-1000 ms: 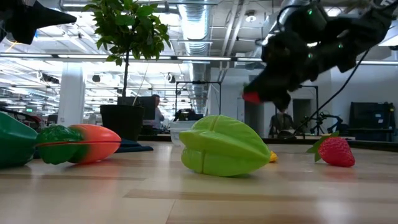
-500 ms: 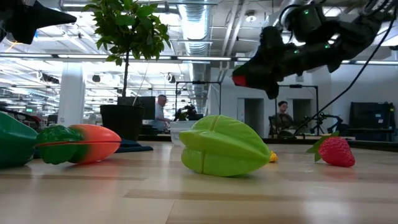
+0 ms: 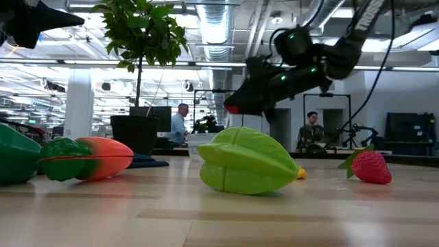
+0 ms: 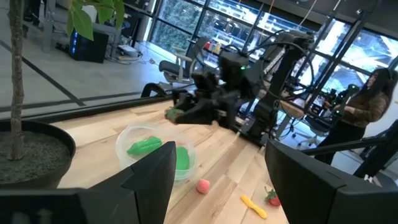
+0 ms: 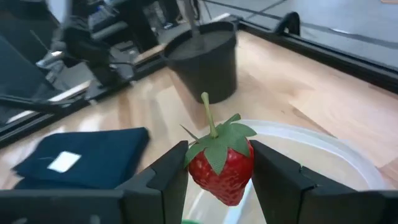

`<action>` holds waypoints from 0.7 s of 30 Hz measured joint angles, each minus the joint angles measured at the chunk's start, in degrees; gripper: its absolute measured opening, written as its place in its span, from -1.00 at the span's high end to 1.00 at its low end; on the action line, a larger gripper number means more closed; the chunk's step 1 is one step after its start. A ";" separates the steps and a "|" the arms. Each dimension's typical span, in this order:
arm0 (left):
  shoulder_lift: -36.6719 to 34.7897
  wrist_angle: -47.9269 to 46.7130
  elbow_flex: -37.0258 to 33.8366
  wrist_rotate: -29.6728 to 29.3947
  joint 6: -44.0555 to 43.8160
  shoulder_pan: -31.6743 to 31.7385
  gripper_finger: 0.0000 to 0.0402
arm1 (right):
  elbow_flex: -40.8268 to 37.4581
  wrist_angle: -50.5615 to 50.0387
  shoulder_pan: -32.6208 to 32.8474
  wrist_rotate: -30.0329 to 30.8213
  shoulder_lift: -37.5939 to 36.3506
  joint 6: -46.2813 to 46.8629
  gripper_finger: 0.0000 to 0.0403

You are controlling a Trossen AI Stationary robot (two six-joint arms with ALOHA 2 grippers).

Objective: Pick and placing Produce into tupperware
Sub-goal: Put the top red strawberry into the transparent bin

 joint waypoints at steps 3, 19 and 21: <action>0.00 0.17 0.00 -0.29 0.43 0.00 -0.18 | 2.54 -0.17 -0.90 -1.33 3.14 0.25 0.23; 0.00 2.34 0.02 -0.47 2.42 -0.01 -0.18 | 12.05 -2.99 0.49 -4.29 12.44 0.40 0.22; -0.01 2.34 0.02 -0.45 2.44 -0.01 -0.18 | 12.52 -4.19 0.49 -4.28 13.16 0.38 0.23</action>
